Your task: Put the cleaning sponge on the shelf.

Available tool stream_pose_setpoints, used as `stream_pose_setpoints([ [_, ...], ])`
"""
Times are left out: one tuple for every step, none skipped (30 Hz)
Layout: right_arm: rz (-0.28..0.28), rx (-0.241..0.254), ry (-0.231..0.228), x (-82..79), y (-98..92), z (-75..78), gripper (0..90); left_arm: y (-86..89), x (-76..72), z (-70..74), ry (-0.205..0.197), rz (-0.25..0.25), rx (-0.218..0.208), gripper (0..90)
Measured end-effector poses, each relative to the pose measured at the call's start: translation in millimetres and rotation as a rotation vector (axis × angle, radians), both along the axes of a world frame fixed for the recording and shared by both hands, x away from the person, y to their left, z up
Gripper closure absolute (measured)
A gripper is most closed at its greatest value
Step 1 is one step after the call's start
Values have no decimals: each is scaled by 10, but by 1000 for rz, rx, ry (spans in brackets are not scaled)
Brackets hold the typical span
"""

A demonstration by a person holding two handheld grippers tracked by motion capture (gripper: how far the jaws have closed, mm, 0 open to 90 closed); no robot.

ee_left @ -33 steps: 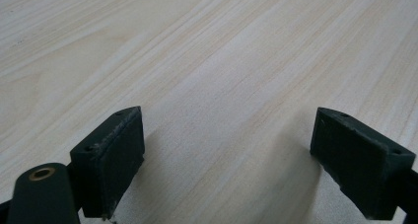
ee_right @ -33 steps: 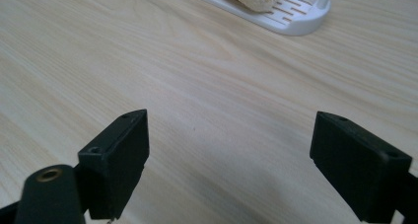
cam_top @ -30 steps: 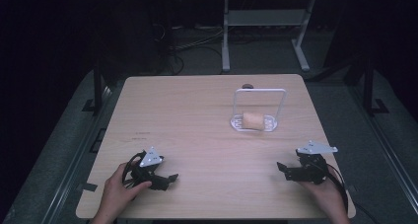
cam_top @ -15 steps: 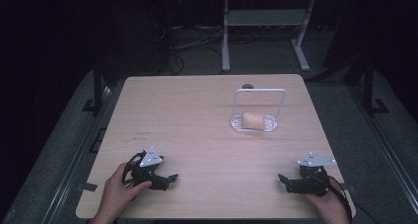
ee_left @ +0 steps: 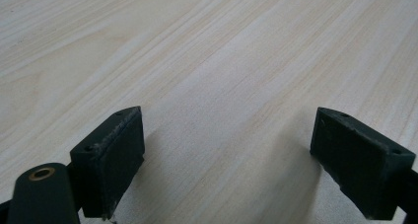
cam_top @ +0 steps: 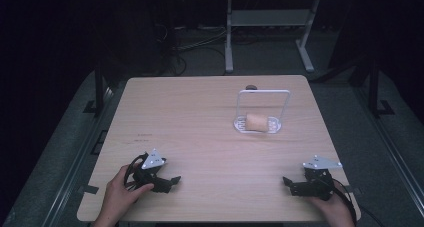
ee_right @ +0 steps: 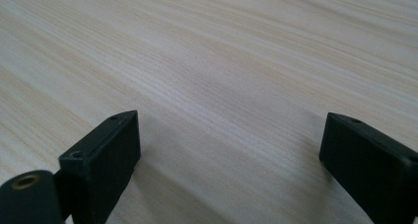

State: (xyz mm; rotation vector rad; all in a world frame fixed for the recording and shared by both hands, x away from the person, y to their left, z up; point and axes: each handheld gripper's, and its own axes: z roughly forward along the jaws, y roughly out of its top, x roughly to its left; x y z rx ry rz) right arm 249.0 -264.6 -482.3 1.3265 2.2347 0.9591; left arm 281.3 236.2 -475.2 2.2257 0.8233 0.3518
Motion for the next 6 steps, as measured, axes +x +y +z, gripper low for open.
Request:
stream_pose_setpoints([
  [0, 0, 0, 0, 0, 0, 83, -2, 0, -1, 0, 1, -1, 126],
  [0, 0, 0, 0, 0, 0, 83, -2, 1, -1, 0, 1, -2, 126],
  [0, 0, 0, 0, 0, 0, 82, -2, 1, -1, 0, 1, -2, 126],
  [0, 0, 0, 0, 0, 0, 83, -2, 1, -1, 0, 1, -2, 126],
  [0, 0, 0, 0, 0, 0, 83, -2, 1, -1, -1, 1, -2, 126],
  [0, 0, 0, 0, 0, 0, 83, -3, 1, -2, -1, 3, -3, 126],
])
